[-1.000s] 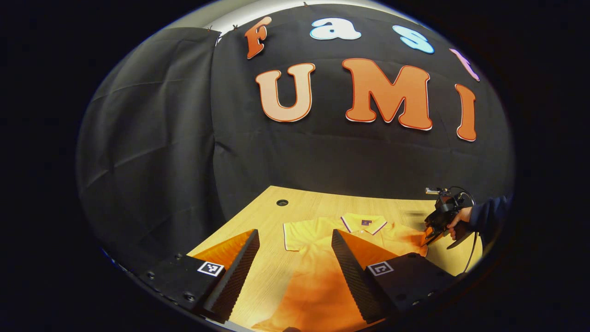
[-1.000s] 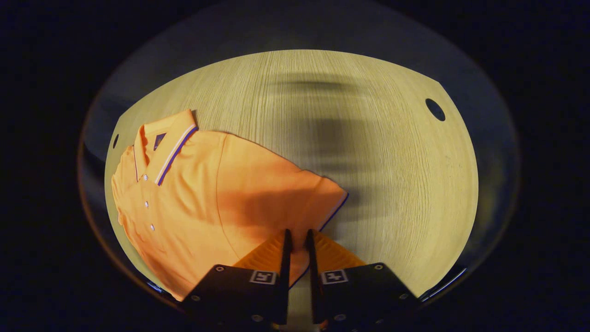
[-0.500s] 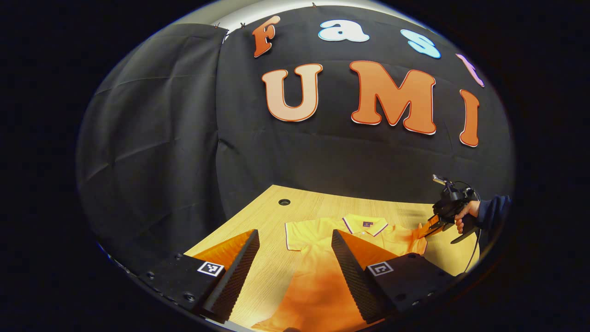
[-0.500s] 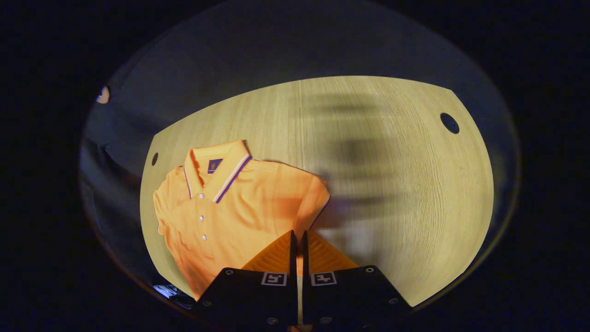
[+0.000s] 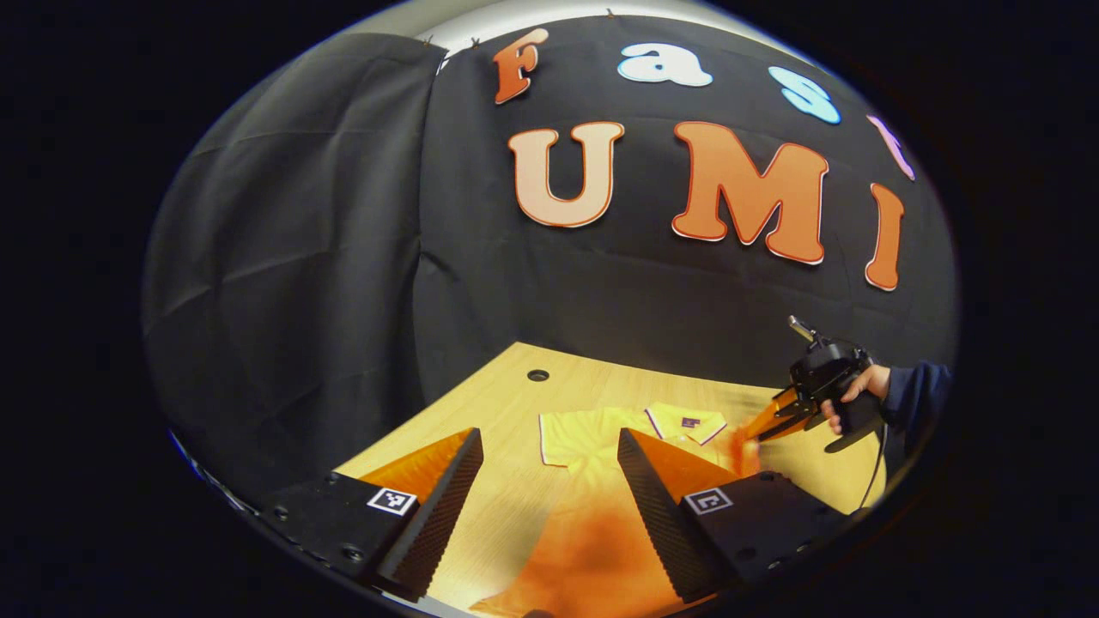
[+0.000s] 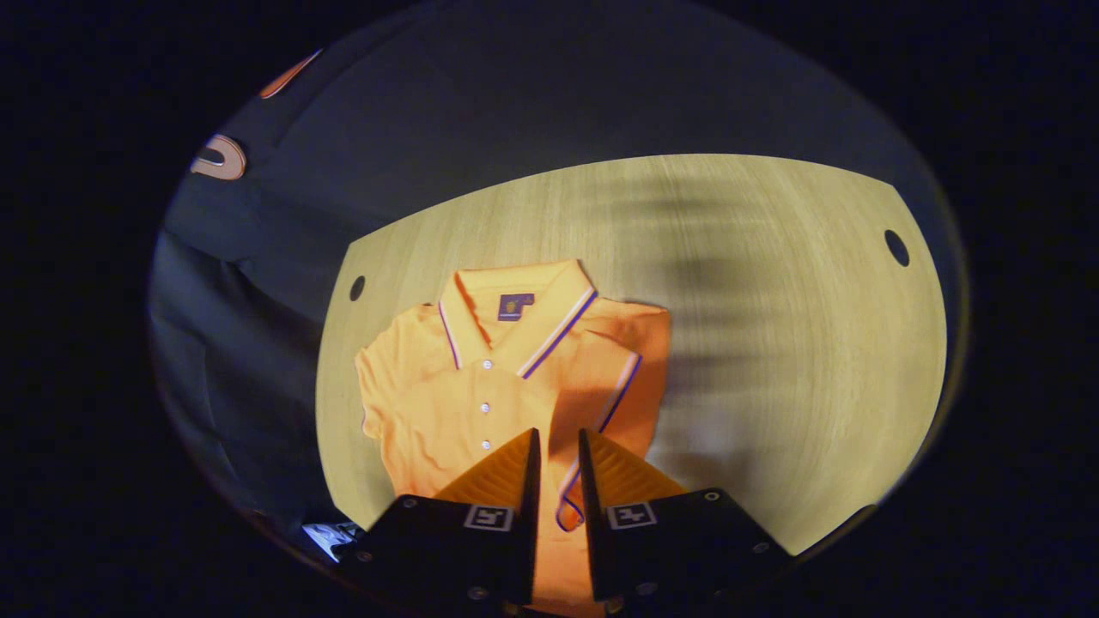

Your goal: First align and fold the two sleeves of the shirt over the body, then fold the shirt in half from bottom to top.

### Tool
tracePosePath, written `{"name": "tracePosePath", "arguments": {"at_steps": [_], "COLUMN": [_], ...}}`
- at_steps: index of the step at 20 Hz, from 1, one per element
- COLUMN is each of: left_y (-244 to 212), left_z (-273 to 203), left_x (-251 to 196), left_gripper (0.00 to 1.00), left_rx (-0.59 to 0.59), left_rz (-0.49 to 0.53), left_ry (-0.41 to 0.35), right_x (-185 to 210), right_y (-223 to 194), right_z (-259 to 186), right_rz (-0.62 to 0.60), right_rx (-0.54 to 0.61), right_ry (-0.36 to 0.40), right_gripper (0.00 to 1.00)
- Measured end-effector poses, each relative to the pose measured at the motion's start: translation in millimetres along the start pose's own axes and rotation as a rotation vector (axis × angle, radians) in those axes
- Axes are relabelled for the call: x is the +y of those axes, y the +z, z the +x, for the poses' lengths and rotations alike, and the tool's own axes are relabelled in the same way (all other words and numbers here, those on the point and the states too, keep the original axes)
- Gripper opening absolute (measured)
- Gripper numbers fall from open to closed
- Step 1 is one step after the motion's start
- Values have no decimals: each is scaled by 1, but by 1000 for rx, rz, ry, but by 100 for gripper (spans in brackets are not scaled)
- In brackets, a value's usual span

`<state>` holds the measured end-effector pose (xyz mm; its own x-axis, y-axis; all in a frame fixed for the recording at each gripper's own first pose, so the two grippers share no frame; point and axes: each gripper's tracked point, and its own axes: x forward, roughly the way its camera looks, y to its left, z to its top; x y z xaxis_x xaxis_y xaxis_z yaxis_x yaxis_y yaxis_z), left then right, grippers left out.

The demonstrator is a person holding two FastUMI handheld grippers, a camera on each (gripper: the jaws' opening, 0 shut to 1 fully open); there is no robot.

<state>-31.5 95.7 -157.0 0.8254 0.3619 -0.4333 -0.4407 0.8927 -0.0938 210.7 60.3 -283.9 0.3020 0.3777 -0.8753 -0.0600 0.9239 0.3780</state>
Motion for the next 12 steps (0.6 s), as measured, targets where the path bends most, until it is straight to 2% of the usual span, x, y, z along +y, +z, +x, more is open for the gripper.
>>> {"name": "tracePosePath", "arguments": {"at_steps": [2,3,4,5,6,7,8,12], "left_y": [-13,-14,-15,-19,-19,-21,-19,-30], "left_z": [15,23,30,36,44,54,67,123], "left_x": [10,14,17,20,23,25,27,34], "left_gripper": [98,98,98,98,98,98,98,98], "left_rx": [72,96,120,150,179,211,230,364], "left_rz": [-59,-82,-97,-107,-111,-101,-91,-39], "left_ry": [-4,-15,-35,-56,-72,-86,-99,-164], "right_x": [2,4,6,7,7,9,11,22], "right_y": [3,3,2,2,0,0,-3,-19], "right_z": [-11,-20,-29,-37,-46,-56,-66,-105], "right_rz": [-37,-50,-54,-51,-46,-40,-34,7], "right_rx": [-47,-66,-87,-111,-139,-182,-220,-363], "right_ry": [-16,-23,-28,-32,-38,-40,-46,-84], "right_gripper": [63,64,85,84,87,99,90,93]}}
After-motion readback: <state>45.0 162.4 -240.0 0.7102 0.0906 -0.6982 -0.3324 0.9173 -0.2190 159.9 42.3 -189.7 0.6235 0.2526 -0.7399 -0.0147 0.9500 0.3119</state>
